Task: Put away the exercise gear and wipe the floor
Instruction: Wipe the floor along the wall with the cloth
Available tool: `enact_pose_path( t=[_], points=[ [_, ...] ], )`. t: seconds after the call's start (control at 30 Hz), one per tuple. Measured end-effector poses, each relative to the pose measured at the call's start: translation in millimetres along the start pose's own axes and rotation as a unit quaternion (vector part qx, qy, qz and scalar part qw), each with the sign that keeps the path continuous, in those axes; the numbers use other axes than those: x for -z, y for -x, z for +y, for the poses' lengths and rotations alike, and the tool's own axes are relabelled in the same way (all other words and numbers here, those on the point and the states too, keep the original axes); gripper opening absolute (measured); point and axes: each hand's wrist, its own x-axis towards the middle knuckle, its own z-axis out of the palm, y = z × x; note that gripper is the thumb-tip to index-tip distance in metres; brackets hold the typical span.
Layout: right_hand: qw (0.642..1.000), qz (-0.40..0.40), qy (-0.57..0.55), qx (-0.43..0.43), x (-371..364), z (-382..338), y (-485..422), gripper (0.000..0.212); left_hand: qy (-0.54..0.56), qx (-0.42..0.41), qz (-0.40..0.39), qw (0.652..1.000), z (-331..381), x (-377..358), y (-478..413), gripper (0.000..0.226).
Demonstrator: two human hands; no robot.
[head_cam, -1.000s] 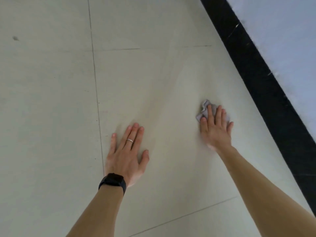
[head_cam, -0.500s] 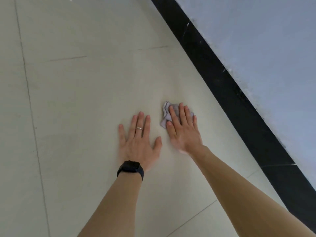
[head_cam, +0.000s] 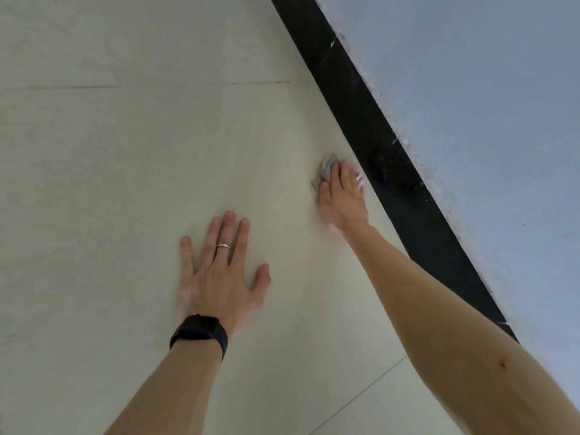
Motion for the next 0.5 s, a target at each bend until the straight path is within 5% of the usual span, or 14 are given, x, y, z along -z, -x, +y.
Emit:
enact_pose_path(
  t=[0.13, 0.23, 0.3, 0.5],
  points=[
    [0.987, -0.010, 0.002, 0.158, -14.1, 5.8, 33.4, 0.059, 0.002, 0.008, 0.002, 1.000, 0.8, 4.1, 1.9, 0.077],
    [0.998, -0.005, -0.029, -0.053, -7.2, 34.4, 29.0, 0.060, 0.000, 0.002, -0.009, 1.000, 1.1, 5.2, 1.3, 0.076],
    [0.996, -0.010, -0.053, -0.074, -11.2, 21.3, 45.8, 0.059, -0.011, 0.003, -0.013, 1.000, -0.3, 3.9, 0.0, 0.075],
    [0.968, -0.044, -0.017, 0.247, -30.8, -3.5, 171.4, 0.053, -0.002, -0.002, -0.013, 1.000, -0.6, 6.5, 3.0, 0.070]
  ],
)
